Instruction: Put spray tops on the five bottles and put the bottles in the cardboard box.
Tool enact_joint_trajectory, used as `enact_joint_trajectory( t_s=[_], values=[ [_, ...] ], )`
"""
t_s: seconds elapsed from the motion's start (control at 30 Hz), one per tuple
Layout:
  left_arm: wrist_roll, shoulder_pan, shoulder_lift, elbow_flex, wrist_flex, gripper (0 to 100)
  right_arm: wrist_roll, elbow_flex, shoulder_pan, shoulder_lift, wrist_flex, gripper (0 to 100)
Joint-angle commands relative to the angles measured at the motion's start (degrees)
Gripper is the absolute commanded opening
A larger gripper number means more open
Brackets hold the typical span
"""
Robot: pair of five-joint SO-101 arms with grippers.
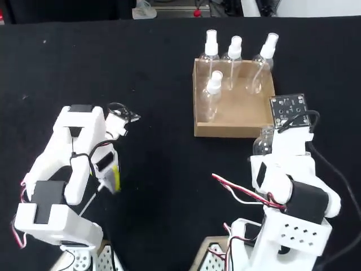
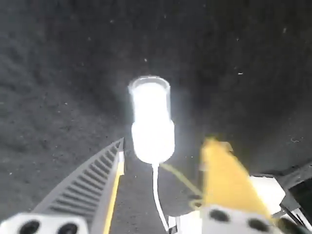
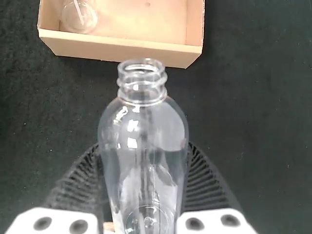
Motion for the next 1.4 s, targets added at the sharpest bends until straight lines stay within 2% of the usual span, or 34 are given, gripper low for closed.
enact_joint_trajectory(
  t_s=[0.0,0.13,0.37,0.57,0.87,1.07,1.23,1.37],
  values=[
    [1.14,0.92,-3.08,-1.19,-0.26,31,-0.53,-0.22,-0.53,-1.1,0.35,1.1],
    [6.15,1.1,-2.46,-2.77,-0.62,31,-0.53,-0.22,-0.53,-1.1,0.35,1.1],
    [6.51,1.19,-2.37,1.1,-0.97,31,-0.53,-0.22,-0.62,-1.1,0.35,1.1],
    [6.68,1.27,-2.37,4.53,-8.18,31,-1.93,-0.22,-0.79,-1.1,0.35,1.1],
    [9.67,7.87,-2.37,5.32,-9.23,31,-1.93,-0.22,-0.62,-1.1,0.35,1.1],
    [9.41,5.41,-2.37,5.32,-8.88,31,-1.67,-0.22,-0.53,-1.19,0.44,1.1],
    [5.1,1.98,-2.37,6.02,-9.32,31,-1.67,-0.22,-0.53,-1.19,0.44,1.1],
    [4.57,1.98,-2.37,5.76,-9.41,31,-2.11,-0.22,-0.88,-1.19,0.44,1.1]
  ],
)
